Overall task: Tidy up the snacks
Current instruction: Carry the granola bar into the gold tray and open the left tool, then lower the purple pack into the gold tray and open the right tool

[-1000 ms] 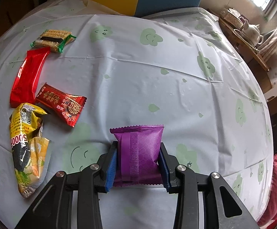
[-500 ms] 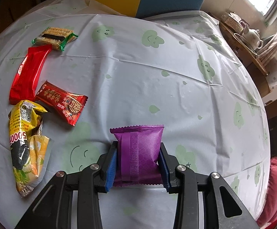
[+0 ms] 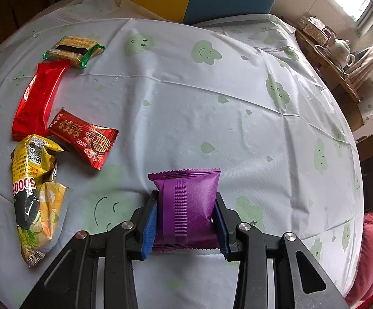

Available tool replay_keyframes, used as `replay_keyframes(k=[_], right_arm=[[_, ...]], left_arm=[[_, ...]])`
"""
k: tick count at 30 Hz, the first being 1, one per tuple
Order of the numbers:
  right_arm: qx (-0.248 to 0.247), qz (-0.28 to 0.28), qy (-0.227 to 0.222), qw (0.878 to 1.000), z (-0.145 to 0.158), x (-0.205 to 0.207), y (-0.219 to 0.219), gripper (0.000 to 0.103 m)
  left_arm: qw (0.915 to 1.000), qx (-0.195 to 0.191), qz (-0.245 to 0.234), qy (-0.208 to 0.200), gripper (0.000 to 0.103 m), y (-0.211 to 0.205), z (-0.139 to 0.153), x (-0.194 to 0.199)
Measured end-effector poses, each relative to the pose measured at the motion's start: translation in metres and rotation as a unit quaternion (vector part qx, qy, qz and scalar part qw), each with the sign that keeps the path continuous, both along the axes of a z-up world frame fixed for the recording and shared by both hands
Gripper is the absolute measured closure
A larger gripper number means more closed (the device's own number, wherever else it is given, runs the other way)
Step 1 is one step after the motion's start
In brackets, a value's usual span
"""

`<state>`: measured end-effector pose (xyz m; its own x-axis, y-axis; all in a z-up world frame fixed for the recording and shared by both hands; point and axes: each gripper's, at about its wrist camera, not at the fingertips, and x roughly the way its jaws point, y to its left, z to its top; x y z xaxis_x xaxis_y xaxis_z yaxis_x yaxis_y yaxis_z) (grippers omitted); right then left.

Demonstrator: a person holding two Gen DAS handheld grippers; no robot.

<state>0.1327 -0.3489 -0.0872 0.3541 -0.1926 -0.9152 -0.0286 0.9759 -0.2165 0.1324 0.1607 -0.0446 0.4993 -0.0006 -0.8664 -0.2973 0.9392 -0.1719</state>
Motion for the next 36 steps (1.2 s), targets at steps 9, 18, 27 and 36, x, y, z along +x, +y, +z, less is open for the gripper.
replay_keyframes(k=[9, 18, 27, 36], right_arm=[[-0.003, 0.000, -0.002, 1.000, -0.001, 0.001, 0.000, 0.064], [-0.004, -0.003, -0.004, 1.000, 0.001, -0.002, 0.002, 0.064], [0.047, 0.002, -0.058, 0.997, 0.050, -0.016, 0.024, 0.064], [0.148, 0.176, -0.110, 0.967, 0.093, -0.035, 0.174, 0.064]], left_arm=[[0.9983, 0.036, -0.022, -0.039, 0.068, -0.019, 0.025, -0.048], [0.9975, 0.028, -0.039, -0.052, 0.068, -0.031, 0.027, -0.072], [0.9973, 0.035, -0.032, -0.056, 0.068, -0.028, 0.023, -0.085], [0.9958, 0.044, -0.035, -0.072, 0.068, -0.029, 0.033, -0.092]])
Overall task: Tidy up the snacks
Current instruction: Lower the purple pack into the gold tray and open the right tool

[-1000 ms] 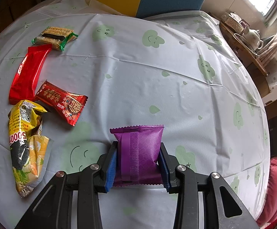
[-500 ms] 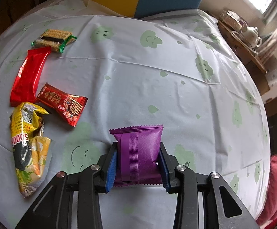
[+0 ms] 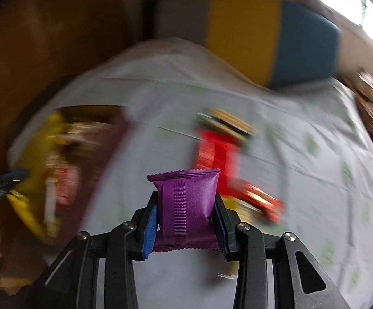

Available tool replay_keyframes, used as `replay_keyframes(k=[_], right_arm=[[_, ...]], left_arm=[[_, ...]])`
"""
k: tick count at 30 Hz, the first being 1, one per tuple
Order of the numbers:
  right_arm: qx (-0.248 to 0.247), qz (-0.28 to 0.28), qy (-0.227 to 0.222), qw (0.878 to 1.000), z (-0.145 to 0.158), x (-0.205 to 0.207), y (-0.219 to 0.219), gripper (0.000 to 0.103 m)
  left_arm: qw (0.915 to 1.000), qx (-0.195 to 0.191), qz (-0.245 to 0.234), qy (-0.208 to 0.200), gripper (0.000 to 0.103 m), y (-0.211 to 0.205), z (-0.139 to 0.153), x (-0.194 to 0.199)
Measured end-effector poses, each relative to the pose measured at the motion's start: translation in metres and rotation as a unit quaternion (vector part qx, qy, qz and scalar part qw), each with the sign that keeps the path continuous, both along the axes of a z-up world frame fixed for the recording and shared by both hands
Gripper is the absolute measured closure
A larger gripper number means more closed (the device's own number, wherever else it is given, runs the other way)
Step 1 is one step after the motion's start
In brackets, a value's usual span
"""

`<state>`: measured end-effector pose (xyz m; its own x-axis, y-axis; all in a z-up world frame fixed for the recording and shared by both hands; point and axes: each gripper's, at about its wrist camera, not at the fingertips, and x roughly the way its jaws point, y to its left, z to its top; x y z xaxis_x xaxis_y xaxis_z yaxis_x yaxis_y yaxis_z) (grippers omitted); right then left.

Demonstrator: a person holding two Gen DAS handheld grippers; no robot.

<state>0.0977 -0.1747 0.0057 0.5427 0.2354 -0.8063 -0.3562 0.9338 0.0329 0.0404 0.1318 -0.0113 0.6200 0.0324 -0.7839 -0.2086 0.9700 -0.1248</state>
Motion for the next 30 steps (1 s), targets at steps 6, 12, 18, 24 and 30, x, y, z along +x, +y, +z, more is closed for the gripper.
replay_keyframes(k=[6, 12, 18, 24, 30], right_arm=[[0.036, 0.086, 0.005, 0.996, -0.001, -0.005, 0.085, 0.064], [0.038, 0.119, 0.032, 0.992, -0.023, 0.002, 0.135, 0.062], [0.020, 0.107, 0.039, 0.993, -0.039, 0.014, 0.148, 0.059], [0.025, 0.097, 0.033, 0.994, -0.037, 0.010, 0.139, 0.054], [0.059, 0.074, 0.026, 0.995, -0.027, -0.001, 0.113, 0.045]], left_arm=[[1.0000, 0.000, -0.004, -0.001, 0.068, 0.000, 0.002, -0.004], [1.0000, 0.000, -0.004, -0.001, 0.068, -0.001, 0.001, -0.007], [1.0000, -0.002, -0.004, 0.004, 0.068, -0.001, -0.002, -0.008], [0.9999, -0.003, -0.006, 0.008, 0.068, -0.002, -0.005, -0.008], [0.9999, -0.004, -0.012, 0.012, 0.068, -0.006, -0.009, -0.006]])
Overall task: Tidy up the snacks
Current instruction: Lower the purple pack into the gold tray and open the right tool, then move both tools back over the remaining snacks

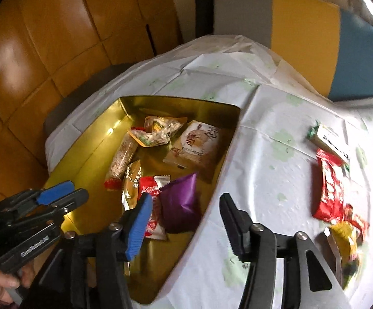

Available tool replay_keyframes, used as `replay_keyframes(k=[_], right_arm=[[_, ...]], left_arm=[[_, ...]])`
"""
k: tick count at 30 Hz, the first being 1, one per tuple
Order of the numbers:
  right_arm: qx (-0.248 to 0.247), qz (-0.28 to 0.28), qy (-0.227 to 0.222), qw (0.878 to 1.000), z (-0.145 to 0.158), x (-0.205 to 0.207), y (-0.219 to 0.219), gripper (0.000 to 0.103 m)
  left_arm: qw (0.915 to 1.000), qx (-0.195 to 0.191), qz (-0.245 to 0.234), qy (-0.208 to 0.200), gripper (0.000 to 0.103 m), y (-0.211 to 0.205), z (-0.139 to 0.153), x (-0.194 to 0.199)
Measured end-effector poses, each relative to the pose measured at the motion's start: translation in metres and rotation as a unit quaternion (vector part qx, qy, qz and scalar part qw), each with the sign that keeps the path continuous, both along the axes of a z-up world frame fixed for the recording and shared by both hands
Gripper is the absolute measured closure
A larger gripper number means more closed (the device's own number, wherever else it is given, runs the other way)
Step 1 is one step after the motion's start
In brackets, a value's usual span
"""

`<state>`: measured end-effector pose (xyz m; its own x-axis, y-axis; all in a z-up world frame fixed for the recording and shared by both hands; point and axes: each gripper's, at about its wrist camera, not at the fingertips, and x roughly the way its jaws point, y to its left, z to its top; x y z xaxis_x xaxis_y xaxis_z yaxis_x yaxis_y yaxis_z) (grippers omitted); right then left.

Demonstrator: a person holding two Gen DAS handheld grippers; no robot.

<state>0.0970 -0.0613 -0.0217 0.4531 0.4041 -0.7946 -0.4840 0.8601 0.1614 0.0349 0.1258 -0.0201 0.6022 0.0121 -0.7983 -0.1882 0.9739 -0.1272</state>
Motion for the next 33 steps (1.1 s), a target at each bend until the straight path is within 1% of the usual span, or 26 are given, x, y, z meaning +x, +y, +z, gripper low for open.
replay_keyframes(k=[3, 6, 8, 14, 19, 22, 25, 26, 28, 29, 30, 31, 33], right_arm=[[0.006, -0.013, -0.003, 1.000, 0.004, -0.007, -0.017, 0.040], [-0.003, -0.027, -0.012, 1.000, 0.006, -0.013, -0.036, 0.037], [-0.005, -0.036, -0.010, 0.999, 0.006, -0.014, -0.049, 0.033], [-0.027, -0.082, -0.006, 0.996, 0.005, -0.014, -0.109, 0.032], [-0.065, -0.141, -0.003, 0.988, 0.009, -0.003, -0.179, 0.031], [-0.084, -0.189, 0.007, 0.978, 0.007, 0.008, -0.227, 0.031], [-0.096, -0.243, 0.024, 0.965, -0.003, 0.018, -0.278, 0.027], [-0.092, -0.269, 0.032, 0.958, -0.010, 0.019, -0.296, 0.027], [-0.064, -0.316, 0.056, 0.945, -0.023, 0.018, -0.324, 0.027], [-0.064, -0.335, 0.078, 0.937, -0.028, 0.020, -0.332, 0.027], [-0.062, -0.357, 0.083, 0.928, -0.029, 0.021, -0.341, 0.027], [-0.056, -0.365, 0.079, 0.926, -0.027, 0.022, -0.346, 0.027], [-0.023, -0.362, 0.083, 0.928, -0.025, 0.024, -0.349, 0.027]], left_arm=[[1.0000, 0.001, -0.009, 0.000, 0.068, -0.005, -0.001, 0.001], [0.9998, 0.005, -0.020, -0.002, 0.068, -0.012, -0.001, 0.000], [0.9996, 0.007, -0.026, -0.002, 0.068, -0.015, -0.001, 0.000], [0.9989, 0.012, -0.044, -0.005, 0.068, -0.026, 0.002, -0.001], [0.9982, 0.016, -0.058, -0.007, 0.068, -0.035, 0.005, -0.001], [0.9976, 0.018, -0.066, -0.007, 0.068, -0.041, 0.007, -0.001], [0.9966, 0.019, -0.080, -0.007, 0.068, -0.049, 0.010, 0.000], [0.9962, 0.018, -0.085, -0.005, 0.068, -0.052, 0.011, 0.001], [0.9949, 0.019, -0.099, -0.007, 0.068, -0.062, 0.014, 0.002], [0.9941, 0.019, -0.107, -0.009, 0.068, -0.067, 0.016, 0.002], [0.9930, 0.019, -0.116, -0.011, 0.068, -0.073, 0.018, 0.003], [0.9914, 0.018, -0.129, -0.012, 0.068, -0.082, 0.021, 0.004], [0.9887, 0.016, -0.148, -0.013, 0.068, -0.096, 0.024, 0.006]])
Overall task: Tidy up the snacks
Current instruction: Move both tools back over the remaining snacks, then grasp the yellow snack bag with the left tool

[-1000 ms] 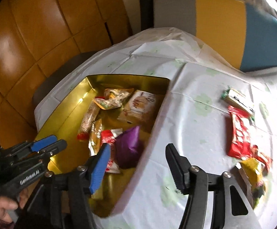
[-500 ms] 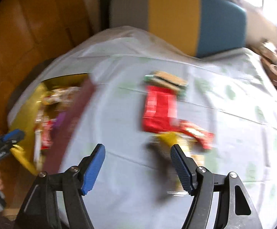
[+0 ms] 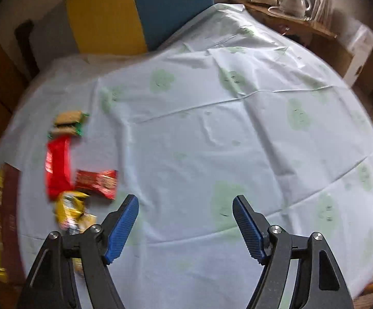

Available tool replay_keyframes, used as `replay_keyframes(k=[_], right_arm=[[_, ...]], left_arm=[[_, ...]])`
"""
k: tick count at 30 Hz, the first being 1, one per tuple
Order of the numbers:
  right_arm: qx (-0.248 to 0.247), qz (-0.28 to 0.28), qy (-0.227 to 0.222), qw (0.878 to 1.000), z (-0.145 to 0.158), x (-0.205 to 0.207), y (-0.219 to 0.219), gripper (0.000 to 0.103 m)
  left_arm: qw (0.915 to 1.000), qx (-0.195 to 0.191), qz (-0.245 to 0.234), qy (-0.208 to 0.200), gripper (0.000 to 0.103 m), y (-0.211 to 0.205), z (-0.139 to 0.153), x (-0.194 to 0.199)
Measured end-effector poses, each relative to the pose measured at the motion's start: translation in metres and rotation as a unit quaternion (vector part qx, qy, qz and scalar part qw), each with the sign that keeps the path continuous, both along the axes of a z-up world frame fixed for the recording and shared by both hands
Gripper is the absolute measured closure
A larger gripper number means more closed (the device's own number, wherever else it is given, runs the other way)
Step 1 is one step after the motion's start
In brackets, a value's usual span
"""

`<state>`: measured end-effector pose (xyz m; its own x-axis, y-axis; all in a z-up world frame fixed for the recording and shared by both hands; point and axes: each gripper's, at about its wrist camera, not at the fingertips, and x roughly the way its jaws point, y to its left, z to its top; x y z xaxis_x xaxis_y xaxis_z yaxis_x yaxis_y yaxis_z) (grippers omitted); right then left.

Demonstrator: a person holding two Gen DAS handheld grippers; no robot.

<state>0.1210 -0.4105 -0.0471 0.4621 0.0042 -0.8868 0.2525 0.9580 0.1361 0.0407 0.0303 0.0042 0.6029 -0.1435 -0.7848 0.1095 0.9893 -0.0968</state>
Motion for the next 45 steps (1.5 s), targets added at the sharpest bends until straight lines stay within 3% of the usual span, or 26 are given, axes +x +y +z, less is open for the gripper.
replay_keyframes(k=[5, 8, 14, 16, 19, 23, 25, 31, 35, 37, 39, 45], right_arm=[[-0.018, 0.026, 0.004, 0.999, -0.001, 0.002, 0.014, 0.027], [-0.012, 0.020, -0.001, 1.000, 0.000, 0.002, 0.013, 0.027], [-0.008, 0.011, -0.018, 1.000, 0.009, -0.003, 0.010, 0.023], [-0.004, 0.003, -0.023, 1.000, 0.011, -0.003, 0.006, 0.022], [0.004, -0.011, -0.027, 1.000, 0.015, -0.004, -0.001, 0.022], [0.018, -0.018, -0.034, 0.999, 0.017, -0.004, -0.006, 0.022], [0.023, -0.019, -0.037, 0.999, 0.018, -0.004, -0.007, 0.021], [0.038, -0.022, -0.047, 0.998, 0.022, -0.006, -0.010, 0.021], [0.037, -0.017, -0.044, 0.998, 0.022, -0.005, -0.007, 0.021], [0.033, -0.014, -0.043, 0.998, 0.021, -0.005, -0.006, 0.021], [0.029, -0.013, -0.042, 0.999, 0.020, -0.005, -0.006, 0.021], [0.008, -0.004, -0.034, 0.999, 0.018, -0.004, -0.002, 0.021]], left_arm=[[0.9971, -0.016, -0.073, 0.016, 0.068, -0.053, 0.004, 0.014], [0.9912, -0.048, -0.111, 0.054, 0.068, -0.090, -0.004, 0.031], [0.9811, -0.095, -0.127, 0.110, 0.065, -0.150, -0.019, 0.067], [0.9757, -0.109, -0.136, 0.132, 0.057, -0.171, -0.027, 0.080], [0.9716, -0.123, -0.109, 0.170, 0.056, -0.190, -0.045, 0.096], [0.9708, -0.141, -0.051, 0.187, 0.056, -0.199, -0.058, 0.111], [0.9690, -0.148, -0.027, 0.196, 0.050, -0.203, -0.064, 0.116], [0.9742, -0.104, 0.006, 0.200, 0.046, -0.217, -0.082, 0.127], [0.9813, -0.073, -0.020, 0.177, 0.046, -0.226, -0.081, 0.125], [0.9826, -0.070, -0.047, 0.166, 0.067, -0.223, -0.079, 0.118], [0.9828, -0.066, -0.078, 0.153, 0.074, -0.214, -0.073, 0.109], [0.9829, -0.017, -0.147, 0.109, 0.077, -0.175, -0.064, 0.063]])
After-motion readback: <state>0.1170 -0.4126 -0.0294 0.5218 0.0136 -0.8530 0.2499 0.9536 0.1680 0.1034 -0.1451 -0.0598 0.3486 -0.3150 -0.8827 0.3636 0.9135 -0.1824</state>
